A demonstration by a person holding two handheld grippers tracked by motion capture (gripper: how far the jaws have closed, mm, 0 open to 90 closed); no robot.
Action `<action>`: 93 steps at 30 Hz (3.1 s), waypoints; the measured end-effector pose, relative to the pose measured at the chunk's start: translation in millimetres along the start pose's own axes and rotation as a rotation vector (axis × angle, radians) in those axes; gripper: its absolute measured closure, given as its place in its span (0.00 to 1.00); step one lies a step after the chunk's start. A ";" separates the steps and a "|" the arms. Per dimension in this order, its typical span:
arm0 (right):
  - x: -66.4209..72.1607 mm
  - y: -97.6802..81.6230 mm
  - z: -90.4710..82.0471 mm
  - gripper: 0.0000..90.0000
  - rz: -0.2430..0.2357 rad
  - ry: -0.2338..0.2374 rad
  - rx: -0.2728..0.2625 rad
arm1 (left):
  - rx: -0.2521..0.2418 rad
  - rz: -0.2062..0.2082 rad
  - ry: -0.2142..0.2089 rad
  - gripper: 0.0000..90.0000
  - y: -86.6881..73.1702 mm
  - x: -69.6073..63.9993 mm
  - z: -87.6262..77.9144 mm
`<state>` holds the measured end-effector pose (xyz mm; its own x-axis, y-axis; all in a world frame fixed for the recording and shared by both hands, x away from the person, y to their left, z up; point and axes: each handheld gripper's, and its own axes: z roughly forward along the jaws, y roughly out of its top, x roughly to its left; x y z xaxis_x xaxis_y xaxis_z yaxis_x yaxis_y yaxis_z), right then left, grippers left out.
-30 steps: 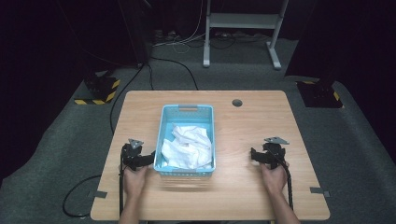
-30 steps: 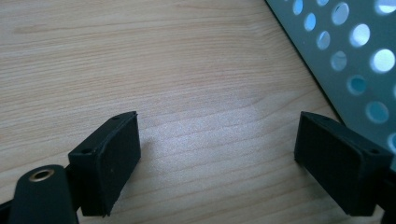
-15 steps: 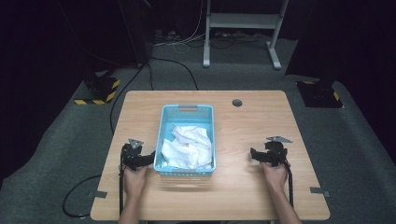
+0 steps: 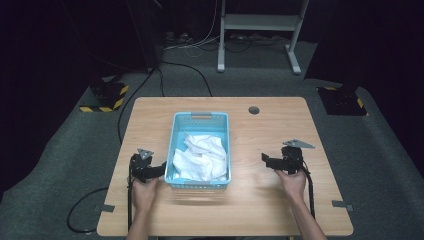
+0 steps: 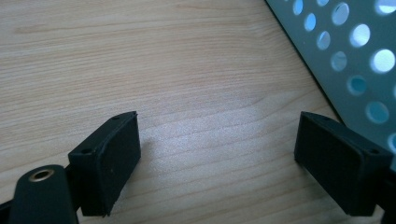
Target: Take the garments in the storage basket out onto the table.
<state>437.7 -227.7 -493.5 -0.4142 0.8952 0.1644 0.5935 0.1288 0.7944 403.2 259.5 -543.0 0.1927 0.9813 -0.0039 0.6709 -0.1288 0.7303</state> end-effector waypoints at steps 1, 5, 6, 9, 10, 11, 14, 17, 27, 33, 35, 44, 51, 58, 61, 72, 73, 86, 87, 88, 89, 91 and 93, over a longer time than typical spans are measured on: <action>0.0 0.0 0.0 0.08 0.000 0.000 0.000 | 0.000 0.000 0.000 0.16 0.0 0.0 0.0; 11.3 10.7 -2.1 0.08 -0.028 0.037 -0.016 | 0.000 0.000 0.000 0.16 0.0 0.0 0.0; 13.7 13.1 -2.5 0.09 -0.032 0.047 -0.019 | 0.000 0.000 0.000 0.16 0.0 0.0 0.0; 20.5 19.3 -3.0 0.09 -0.038 0.075 -0.030 | 0.000 0.001 0.000 0.16 0.0 0.0 0.0; 23.8 22.4 -3.2 0.09 -0.041 0.090 -0.034 | 0.000 0.001 0.000 0.16 0.0 0.0 0.0; 25.8 24.1 -3.2 0.09 -0.046 0.095 -0.038 | 0.001 0.001 0.000 0.16 0.0 0.0 0.0; 30.1 28.1 -3.5 0.09 -0.054 0.111 -0.041 | 0.000 0.001 0.000 0.16 0.0 0.0 0.0; 35.6 33.0 -4.2 0.09 -0.061 0.133 -0.052 | 0.000 0.000 0.000 0.16 0.0 0.0 0.0; 56.2 50.4 0.5 0.11 -0.108 0.226 -0.062 | 0.000 0.001 0.000 0.16 0.0 0.0 0.0; 68.7 58.4 4.7 0.10 -0.131 0.267 -0.087 | 0.000 0.000 0.000 0.16 0.0 0.0 0.0; 72.8 61.1 6.3 0.10 -0.137 0.275 -0.085 | 0.000 0.001 0.000 0.16 0.0 0.0 0.0; 90.2 71.7 13.8 0.09 -0.163 0.323 -0.076 | 0.000 0.000 0.000 0.16 0.0 0.0 0.0; 103.1 79.7 19.1 0.09 -0.184 0.332 -0.067 | 0.000 0.001 0.000 0.16 0.0 0.0 0.0; 119.4 86.6 28.4 0.09 -0.218 0.345 -0.037 | 0.000 0.001 0.000 0.16 0.0 0.0 0.0; 125.0 87.3 33.2 0.10 -0.224 0.356 -0.028 | 0.000 0.001 0.000 0.16 0.0 0.0 0.0; 144.7 82.8 58.1 0.10 -0.254 0.345 0.050 | 0.000 0.000 -0.001 0.16 0.0 0.0 0.0; 147.1 82.0 62.6 0.10 -0.255 0.340 0.066 | 0.000 0.000 -0.001 0.16 0.0 0.1 0.0; 172.7 86.2 84.7 0.11 -0.258 0.278 0.145 | 0.000 0.000 -0.001 0.16 0.0 0.1 0.0; 172.7 86.2 84.7 0.11 -0.258 0.278 0.145 | 0.000 0.000 -0.001 0.16 0.0 0.1 0.0; 176.7 87.9 85.6 0.11 -0.252 0.272 0.142 | 0.000 0.000 -0.001 0.16 0.0 0.1 0.0; 178.6 88.4 86.2 0.11 -0.246 0.267 0.143 | 0.000 0.000 -0.001 0.16 0.0 0.1 0.0; 182.8 89.2 89.1 0.11 -0.238 0.259 0.146 | 0.000 0.000 -0.001 0.16 0.0 0.1 0.0; 186.2 88.9 92.8 0.11 -0.226 0.252 0.151 | -0.001 0.000 -0.001 0.16 0.0 0.3 0.0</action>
<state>477.4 -10.0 -446.5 -0.6924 0.7061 0.1487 0.5551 0.3896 0.7349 403.2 259.7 -543.0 0.1936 0.9811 -0.0050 0.6702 -0.1285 0.7309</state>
